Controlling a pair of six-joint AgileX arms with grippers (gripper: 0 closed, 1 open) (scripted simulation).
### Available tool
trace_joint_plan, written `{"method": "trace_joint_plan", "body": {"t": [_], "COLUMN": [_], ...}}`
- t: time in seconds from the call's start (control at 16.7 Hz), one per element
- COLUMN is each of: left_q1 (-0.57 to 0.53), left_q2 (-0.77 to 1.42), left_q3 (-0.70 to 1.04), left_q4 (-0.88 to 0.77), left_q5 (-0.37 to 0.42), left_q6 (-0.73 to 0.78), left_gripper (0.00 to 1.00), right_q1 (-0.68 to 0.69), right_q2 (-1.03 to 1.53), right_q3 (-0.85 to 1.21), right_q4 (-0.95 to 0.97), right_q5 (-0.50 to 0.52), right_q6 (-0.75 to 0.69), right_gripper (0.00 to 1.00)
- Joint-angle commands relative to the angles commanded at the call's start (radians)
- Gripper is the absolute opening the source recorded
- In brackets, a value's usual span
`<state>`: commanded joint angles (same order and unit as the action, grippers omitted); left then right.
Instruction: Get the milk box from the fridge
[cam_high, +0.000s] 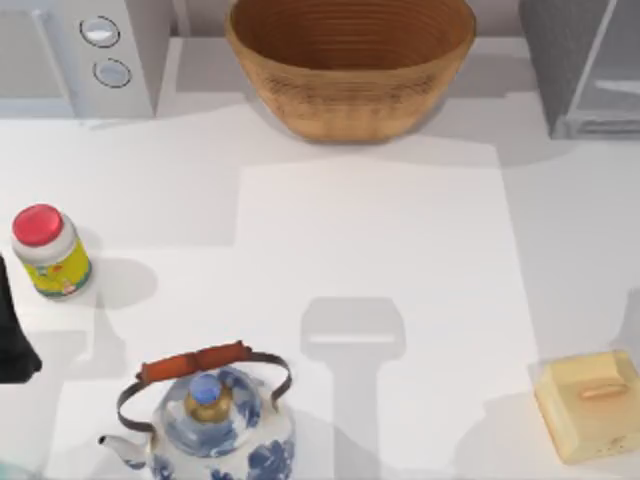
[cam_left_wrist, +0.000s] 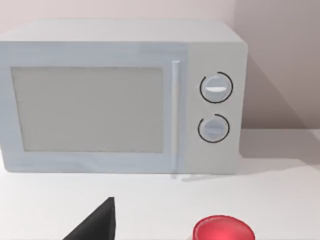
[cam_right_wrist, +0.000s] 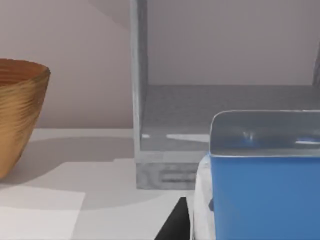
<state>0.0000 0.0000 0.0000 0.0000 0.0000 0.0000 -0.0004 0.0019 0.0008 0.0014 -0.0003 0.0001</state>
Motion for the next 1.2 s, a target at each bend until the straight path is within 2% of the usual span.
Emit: {"method": "trace_joint_plan", "body": {"t": [0.42, 0.6, 0.9, 1.2], "left_q1": [0.000, 0.000, 0.000, 0.000], "left_q2": [0.000, 0.000, 0.000, 0.000], "left_q3": [0.000, 0.000, 0.000, 0.000], "left_q4": [0.000, 0.000, 0.000, 0.000], "left_q5": [0.000, 0.000, 0.000, 0.000], "left_q6": [0.000, 0.000, 0.000, 0.000], "left_gripper": [1.00, 1.00, 1.00, 1.00], "right_q1": [0.002, 0.043, 0.178, 0.350], "right_q2": [0.012, 0.099, 0.450, 0.962], "right_q3": [0.004, 0.029, 0.123, 0.245], "right_q4": [0.008, 0.076, 0.318, 0.632], "right_q5": [-0.001, 0.001, 0.013, 0.028], "right_q6": [0.002, 0.005, 0.015, 0.029], "right_gripper": [0.00, 0.00, 0.00, 0.00]}}
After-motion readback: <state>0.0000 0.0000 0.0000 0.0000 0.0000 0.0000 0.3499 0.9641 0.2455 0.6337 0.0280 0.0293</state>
